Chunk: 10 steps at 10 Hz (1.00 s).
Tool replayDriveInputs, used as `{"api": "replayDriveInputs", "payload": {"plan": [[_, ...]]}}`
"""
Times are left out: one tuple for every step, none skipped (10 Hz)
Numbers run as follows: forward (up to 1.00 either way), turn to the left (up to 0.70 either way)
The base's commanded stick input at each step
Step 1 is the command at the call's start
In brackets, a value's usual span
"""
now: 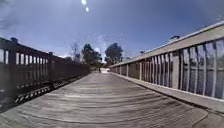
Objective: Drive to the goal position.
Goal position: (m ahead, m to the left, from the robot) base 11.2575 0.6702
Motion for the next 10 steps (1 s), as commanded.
{"api": "replayDriveInputs", "payload": {"plan": [[0.7,0.16],[0.7,0.27],[0.7,0.29],[0.7,0.1],[0.7,0.0],[0.7,0.0],[0.7,0.0],[0.7,0.0],[0.7,0.0],[0.7,0.0]]}}
